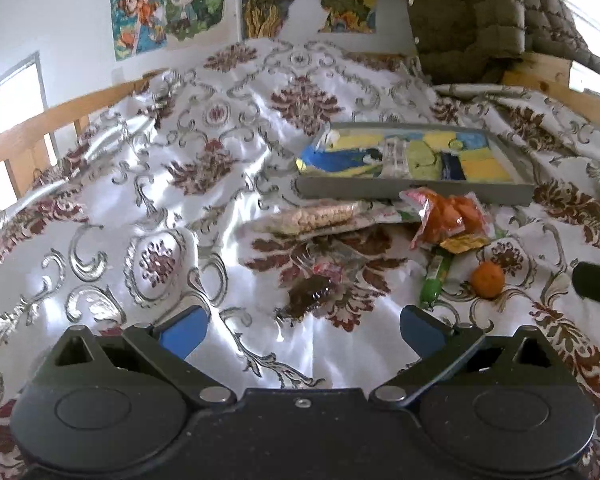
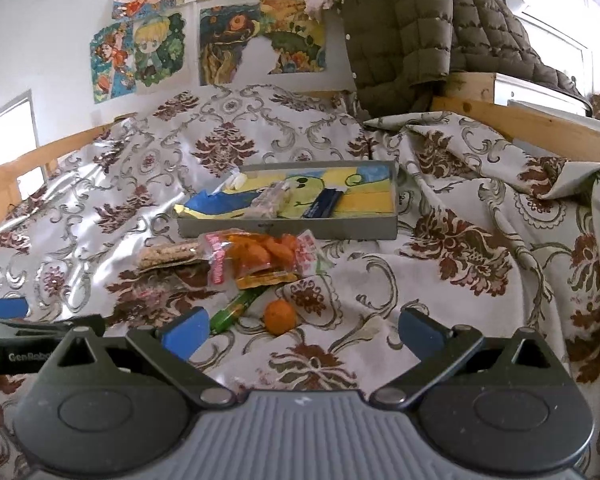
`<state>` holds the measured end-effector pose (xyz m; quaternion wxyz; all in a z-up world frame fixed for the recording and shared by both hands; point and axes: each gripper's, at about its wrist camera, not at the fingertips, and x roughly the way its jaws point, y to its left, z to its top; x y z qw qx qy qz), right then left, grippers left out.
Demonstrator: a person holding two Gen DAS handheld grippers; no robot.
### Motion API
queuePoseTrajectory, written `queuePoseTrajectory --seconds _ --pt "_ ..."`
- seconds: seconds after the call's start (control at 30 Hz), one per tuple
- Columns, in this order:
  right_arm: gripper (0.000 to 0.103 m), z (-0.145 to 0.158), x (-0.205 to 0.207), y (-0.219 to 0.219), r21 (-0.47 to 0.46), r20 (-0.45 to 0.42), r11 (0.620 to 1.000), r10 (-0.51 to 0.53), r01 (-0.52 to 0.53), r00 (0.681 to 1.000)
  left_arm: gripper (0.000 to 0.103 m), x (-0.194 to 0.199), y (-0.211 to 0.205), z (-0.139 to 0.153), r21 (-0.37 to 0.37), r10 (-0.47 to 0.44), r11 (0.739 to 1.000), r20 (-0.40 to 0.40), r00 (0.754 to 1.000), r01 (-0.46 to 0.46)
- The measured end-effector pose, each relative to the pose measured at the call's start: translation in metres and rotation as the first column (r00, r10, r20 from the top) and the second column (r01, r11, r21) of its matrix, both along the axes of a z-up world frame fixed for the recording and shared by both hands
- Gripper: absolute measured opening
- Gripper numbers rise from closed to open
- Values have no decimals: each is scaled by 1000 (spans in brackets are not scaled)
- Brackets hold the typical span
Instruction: Organize snacks
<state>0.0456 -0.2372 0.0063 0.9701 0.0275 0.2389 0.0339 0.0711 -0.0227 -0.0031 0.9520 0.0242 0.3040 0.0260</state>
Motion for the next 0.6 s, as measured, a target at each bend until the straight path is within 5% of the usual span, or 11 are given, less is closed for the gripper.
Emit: queuePoseTrajectory --seconds 0.2,0.6 --pt "103 -4 13 -9 27 -26 1000 -15 15 1000 102 20 -5 -5 -13 -3 1000 -19 1000 3" --pt "103 -15 48 -11 -68 -84 997 15 -21 996 102 51 -13 -15 -9 -78 997 -35 996 77"
